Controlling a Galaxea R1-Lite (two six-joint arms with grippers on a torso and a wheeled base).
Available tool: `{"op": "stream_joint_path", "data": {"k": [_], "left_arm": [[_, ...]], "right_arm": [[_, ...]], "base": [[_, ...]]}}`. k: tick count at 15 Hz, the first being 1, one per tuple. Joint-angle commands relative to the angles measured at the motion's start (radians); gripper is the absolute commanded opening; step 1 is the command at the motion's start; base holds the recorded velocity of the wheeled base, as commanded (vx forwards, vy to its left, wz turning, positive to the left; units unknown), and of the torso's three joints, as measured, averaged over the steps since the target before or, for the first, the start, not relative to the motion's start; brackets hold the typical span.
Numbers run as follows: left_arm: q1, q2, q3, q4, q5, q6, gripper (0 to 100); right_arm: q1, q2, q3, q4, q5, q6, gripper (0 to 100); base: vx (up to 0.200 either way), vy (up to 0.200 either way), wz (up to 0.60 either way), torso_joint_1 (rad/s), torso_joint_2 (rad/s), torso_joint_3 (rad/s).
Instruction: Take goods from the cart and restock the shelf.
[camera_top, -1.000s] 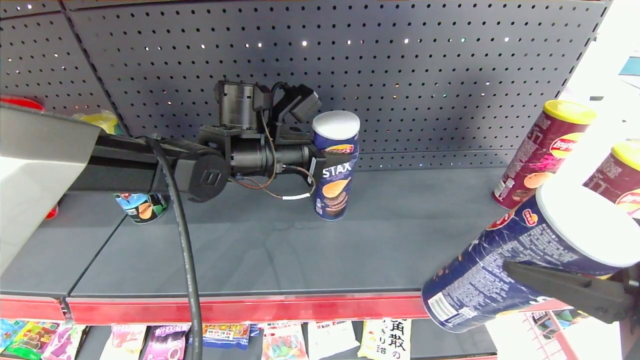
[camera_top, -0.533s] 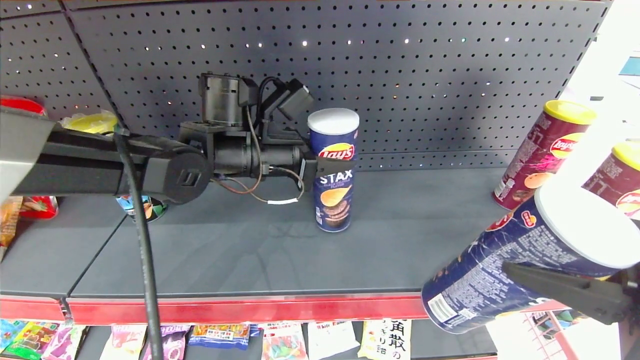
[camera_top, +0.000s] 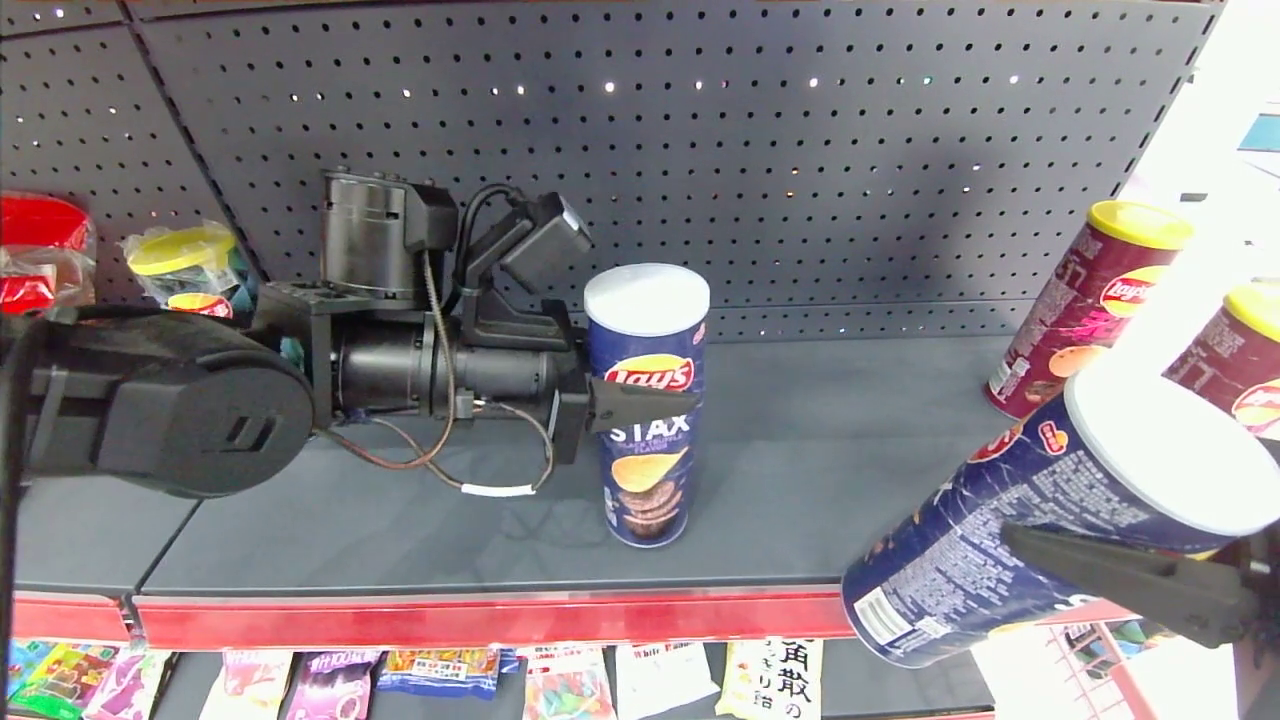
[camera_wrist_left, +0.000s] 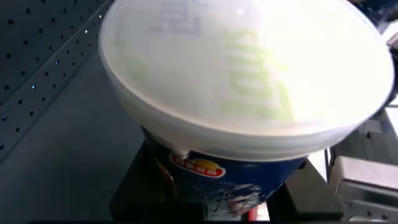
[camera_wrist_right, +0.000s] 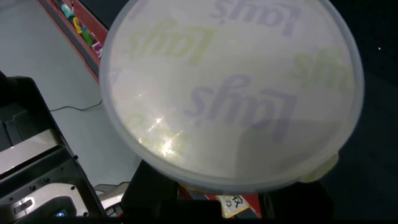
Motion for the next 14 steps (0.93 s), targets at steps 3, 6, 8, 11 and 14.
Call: {"op": "stream_joint_path", "data": {"k": [3, 6, 8, 11, 14], "left_arm": [[0.003, -0.03, 0.046, -0.003, 0.003, 0.035, 0], [0.003, -0.03, 0.057, -0.003, 0.003, 0.037, 0], [0.003, -0.033, 0.083, -0.005, 0.001, 0.049, 0], [0.003, -0.033, 0.108, -0.005, 0.003, 0.066, 0], [0.003, -0.05, 0.121, -0.005, 0.001, 0.064, 0]], "right_arm": [[0.001, -0.002, 0.001, 0.0, 0.0, 0.0, 0], [0.002, -0.004, 0.001, 0.0, 0.0, 0.0, 0], [0.002, -0.01, 0.003, 0.001, 0.0, 0.0, 0], [0.002, -0.008, 0.005, 0.003, 0.0, 0.0, 0], [0.002, -0.007, 0.005, 0.003, 0.0, -0.002, 0]], "base": [[0.0, 0.0, 0.0, 0.0, 0.0, 0.0], [0.0, 0.0, 0.0, 0.0, 0.0, 0.0], [0.0, 0.0, 0.0, 0.0, 0.0, 0.0], [0.0, 0.0, 0.0, 0.0, 0.0, 0.0], [0.0, 0.0, 0.0, 0.0, 0.0, 0.0]]}}
